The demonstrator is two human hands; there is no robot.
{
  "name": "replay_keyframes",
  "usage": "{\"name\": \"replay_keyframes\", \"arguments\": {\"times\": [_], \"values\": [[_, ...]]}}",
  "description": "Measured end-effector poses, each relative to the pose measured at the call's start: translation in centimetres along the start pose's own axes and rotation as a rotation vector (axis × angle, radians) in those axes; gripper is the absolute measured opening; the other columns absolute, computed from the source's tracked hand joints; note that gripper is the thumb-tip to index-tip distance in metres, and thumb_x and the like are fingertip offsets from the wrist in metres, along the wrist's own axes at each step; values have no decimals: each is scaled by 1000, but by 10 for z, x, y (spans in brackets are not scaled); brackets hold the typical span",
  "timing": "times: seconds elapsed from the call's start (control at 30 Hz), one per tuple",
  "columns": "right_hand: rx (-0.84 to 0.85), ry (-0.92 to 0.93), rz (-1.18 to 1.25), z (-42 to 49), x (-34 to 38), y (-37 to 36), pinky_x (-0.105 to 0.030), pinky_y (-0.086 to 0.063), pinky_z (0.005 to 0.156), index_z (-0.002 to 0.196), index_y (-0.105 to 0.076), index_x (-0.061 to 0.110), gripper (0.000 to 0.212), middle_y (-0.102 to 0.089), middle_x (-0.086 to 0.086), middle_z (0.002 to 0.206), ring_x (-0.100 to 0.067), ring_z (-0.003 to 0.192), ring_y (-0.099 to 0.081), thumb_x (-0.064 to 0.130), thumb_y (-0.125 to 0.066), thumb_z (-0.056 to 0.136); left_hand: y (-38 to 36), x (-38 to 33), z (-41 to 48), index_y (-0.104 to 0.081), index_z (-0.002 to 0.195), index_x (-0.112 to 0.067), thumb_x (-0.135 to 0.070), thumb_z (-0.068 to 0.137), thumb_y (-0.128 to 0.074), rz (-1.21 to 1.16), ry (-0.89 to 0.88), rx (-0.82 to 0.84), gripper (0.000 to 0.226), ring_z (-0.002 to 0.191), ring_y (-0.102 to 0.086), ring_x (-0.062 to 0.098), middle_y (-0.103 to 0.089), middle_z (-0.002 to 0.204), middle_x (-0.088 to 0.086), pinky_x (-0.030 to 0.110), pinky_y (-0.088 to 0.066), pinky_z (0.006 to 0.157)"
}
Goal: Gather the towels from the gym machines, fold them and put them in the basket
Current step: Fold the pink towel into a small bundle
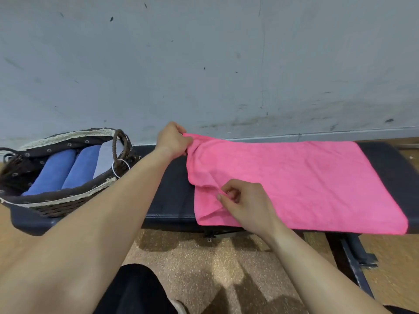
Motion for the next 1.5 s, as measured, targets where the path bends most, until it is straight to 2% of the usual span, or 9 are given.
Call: {"name": "replay_keyframes", "arguments": {"times": [0.2, 0.3, 0.47, 0.63, 0.9, 1.03, 1.23, 1.37, 1.5], "values": [[-142, -14, -46, -11, -8, 53, -39, -53, 66, 94, -67, 28, 2, -66, 14, 71, -10, 67, -62, 27, -65, 92, -8, -63, -20, -57, 95, -15, 1, 89, -41, -60, -69, 96, 23, 52, -66, 29, -66, 75, 18, 35, -60, 58], [-263, -106, -100, -24, -24, 93, -38, -52, 61, 91, -64, 29, 3, -65, 13, 71, -11, 65, -61, 32, -64, 92, -30, -94, -22, -63, 75, -11, -7, 88, -50, -38, -120, 145, 19, 57, -70, 27, -70, 77, 18, 33, -61, 59], [-402, -253, -120, -56, -61, 158, -35, -49, 61, 86, -62, 29, 7, -63, 13, 71, -9, 64, -59, 25, -67, 89, -75, -145, -25, -67, 89, -18, -2, 79, -55, 6, -247, 209, 21, 88, -72, 30, -72, 86, 7, 43, -59, 86], [-483, -438, -163, -98, -103, 206, -32, -45, 62, 93, -60, 25, 14, -61, 12, 74, -7, 68, -58, 20, -73, 88, -120, -201, -28, -67, 73, -28, -9, 79, -62, -7, -398, 164, 20, 80, -72, 24, -74, 79, 2, 43, -59, 81], [-453, -627, -175, -131, -142, 240, -25, -43, 57, 94, -57, 24, 18, -60, 10, 75, -3, 69, -56, 19, -73, 88, -221, -281, -46, -73, 92, -24, -9, 85, -55, 43, -606, 224, 24, 79, -69, 16, -69, 70, -6, 28, -54, 81], [-453, -748, -189, -140, -163, 252, -38, -52, 66, 95, -51, 25, 18, -62, 8, 76, -9, 71, -59, 15, -65, 91, -275, -299, -50, -70, 89, -29, -13, 84, -52, 113, -648, 316, 25, 86, -70, 13, -70, 70, -11, 27, -53, 86], [-306, -893, -391, -145, -184, 249, -37, -51, 67, 120, -45, 31, 32, -62, 6, 103, -22, 92, -61, 23, -54, 90, -346, -292, -52, -70, 94, -32, -28, 86, -59, 347, -684, 343, 15, 99, -65, 27, -70, 102, 0, 34, -52, 84], [-272, -915, -470, -142, -188, 249, -35, -47, 71, 131, -44, 31, 38, -54, 3, 120, -24, 108, -56, 33, -51, 94, -387, -266, -40, -58, 129, -21, -42, 93, -55, 530, -622, 378, 41, 121, -55, 35, -58, 132, 11, 42, -46, 97], [-250, -924, -483, -139, -188, 246, -37, -44, 73, 132, -43, 31, 37, -49, 3, 122, -24, 113, -53, 35, -48, 96, -405, -245, -33, -63, 117, -18, -45, 97, -52, 452, -578, 480, 35, 114, -59, 33, -66, 122, 12, 39, -47, 94]]}}
Point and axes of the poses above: each hand's wrist, its own z-axis towards the middle knuckle, its own y-axis out of the back of the hand, x = y × z, the point moved 5 cm from there along z, towards the middle knuckle
